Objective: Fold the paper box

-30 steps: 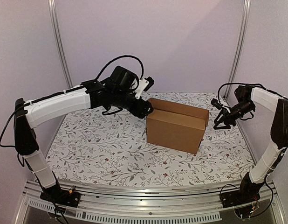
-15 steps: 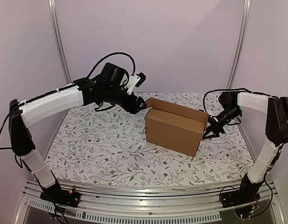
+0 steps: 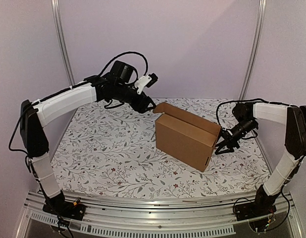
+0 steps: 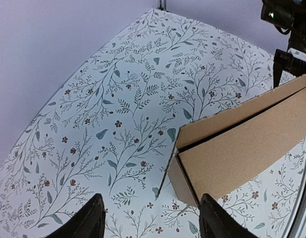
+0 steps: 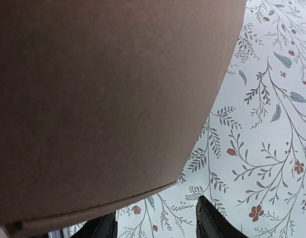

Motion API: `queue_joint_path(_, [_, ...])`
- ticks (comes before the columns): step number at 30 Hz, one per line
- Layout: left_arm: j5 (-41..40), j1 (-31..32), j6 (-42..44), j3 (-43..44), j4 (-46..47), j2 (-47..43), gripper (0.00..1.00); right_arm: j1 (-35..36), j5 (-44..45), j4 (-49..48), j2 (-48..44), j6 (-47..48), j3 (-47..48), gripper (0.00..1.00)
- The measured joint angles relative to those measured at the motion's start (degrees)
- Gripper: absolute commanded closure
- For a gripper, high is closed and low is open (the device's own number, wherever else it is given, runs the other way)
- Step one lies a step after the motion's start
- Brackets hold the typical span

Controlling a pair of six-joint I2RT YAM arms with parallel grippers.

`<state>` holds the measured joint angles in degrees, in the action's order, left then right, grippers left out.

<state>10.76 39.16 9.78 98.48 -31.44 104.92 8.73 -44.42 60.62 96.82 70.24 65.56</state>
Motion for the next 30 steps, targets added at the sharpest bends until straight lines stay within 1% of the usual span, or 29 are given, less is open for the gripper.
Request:
queue_joint_path(2, [1.75,-0.79,1.09,2.73,-0.96,2.49,0.38,0.00,-0.11,0.07,-0.59,-0.68,0.00,0.47])
queue_joint_path(4, [3.23,-1.20,1.88,4.92,-1.77,4.57,0.41,0.00,-0.15,0.39,-1.22,-1.01,0.04,0.47])
queue_joint_path(7, [5.81,-1.36,2.71,7.58,-3.13,7.43,0.52,0.00,-0.24,0.94,-2.10,-1.49,0.04,0.47])
queue_joint_path(12, [9.92,-1.36,2.47,10.05,-4.55,9.60,0.76,0.00,-0.35,2.14,-3.89,-2.34,0.04,0.47])
queue_joint_path(15, [11.69,-1.33,2.05,10.73,-4.92,9.62,0.84,0.00,-0.72,2.67,-5.42,-2.60,-0.07,0.47])
queue_joint_path(18, [12.52,-1.33,0.85,10.93,-4.92,9.62,0.88,0.00,-1.14,3.15,-7.26,-3.02,-0.28,0.47])
queue_joint_path(23, [13.25,-1.27,-0.87,10.93,-5.11,9.62,0.89,0.00,-1.49,3.78,-9.77,-4.04,-0.59,0.46])
queue_joint_path(24, [13.27,-1.14,-1.05,10.93,-5.22,9.62,0.88,0.00,-1.57,3.91,-10.49,-4.22,-0.72,0.46])
queue_joint_path(25, [13.27,-1.05,-1.22,10.93,-5.38,9.62,0.84,0.00,-1.60,4.07,-11.06,-4.35,-0.76,0.46])
queue_joint_path(27, [13.25,-0.92,-1.46,10.93,-5.38,9.62,0.69,0.00,-1.62,4.24,-12.39,-4.72,-0.83,0.46])
queue_joint_path(28, [13.20,-0.85,-1.64,10.93,-5.42,9.64,0.65,0.00,-1.62,4.33,-12.83,-4.87,-0.83,0.46])
queue_joint_path(30, [12.66,-0.70,-1.53,10.95,-5.51,9.66,0.61,0.00,-1.68,4.55,-13.75,-5.16,-0.85,0.45])
